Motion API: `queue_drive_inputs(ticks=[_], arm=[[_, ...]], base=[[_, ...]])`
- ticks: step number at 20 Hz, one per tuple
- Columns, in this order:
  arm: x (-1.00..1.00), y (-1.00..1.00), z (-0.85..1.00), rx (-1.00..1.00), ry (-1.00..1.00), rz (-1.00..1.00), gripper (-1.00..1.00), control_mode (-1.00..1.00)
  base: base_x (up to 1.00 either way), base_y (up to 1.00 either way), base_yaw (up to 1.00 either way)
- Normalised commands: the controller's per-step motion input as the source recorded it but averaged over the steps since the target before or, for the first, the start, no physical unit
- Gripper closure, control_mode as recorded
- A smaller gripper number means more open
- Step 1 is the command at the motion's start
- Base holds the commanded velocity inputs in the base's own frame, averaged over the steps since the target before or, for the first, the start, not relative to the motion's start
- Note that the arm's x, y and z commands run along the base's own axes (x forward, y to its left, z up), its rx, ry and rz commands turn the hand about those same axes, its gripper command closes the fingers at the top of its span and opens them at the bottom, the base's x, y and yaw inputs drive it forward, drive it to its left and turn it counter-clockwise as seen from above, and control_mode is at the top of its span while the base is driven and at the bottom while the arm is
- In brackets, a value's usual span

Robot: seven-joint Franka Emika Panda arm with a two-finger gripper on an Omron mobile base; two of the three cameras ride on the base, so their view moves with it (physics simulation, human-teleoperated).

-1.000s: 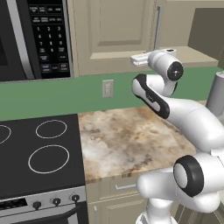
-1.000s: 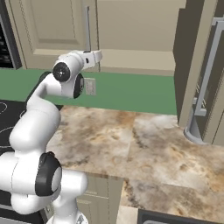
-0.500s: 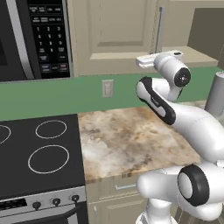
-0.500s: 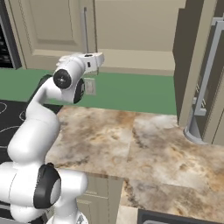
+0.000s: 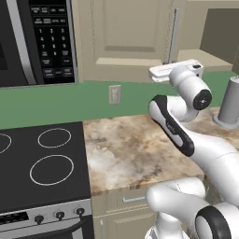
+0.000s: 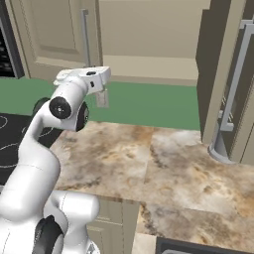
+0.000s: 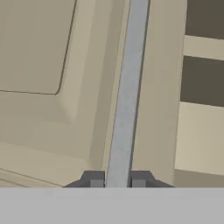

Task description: Open the cabinet, retrieve the rolling pin, and place it next to the meat on the cutting board to prepare for tenderizing.

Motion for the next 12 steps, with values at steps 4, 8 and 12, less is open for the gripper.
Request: queue_drive_inputs(ticks=[4,8,12], arm=[[-0.67,0.53,0.0,0.0,-0.03,0.0,1.0,-1.0],[-0.74,0.69,0.0,0.0,0.0,0.0,1.0,-1.0],[-0.7,0.67,0.0,0.0,0.0,0.0,1.0,-1.0]], base=[[0.0,0.0,0.0],[0.0,0.0,0.0],[0.0,0.0,0.0]])
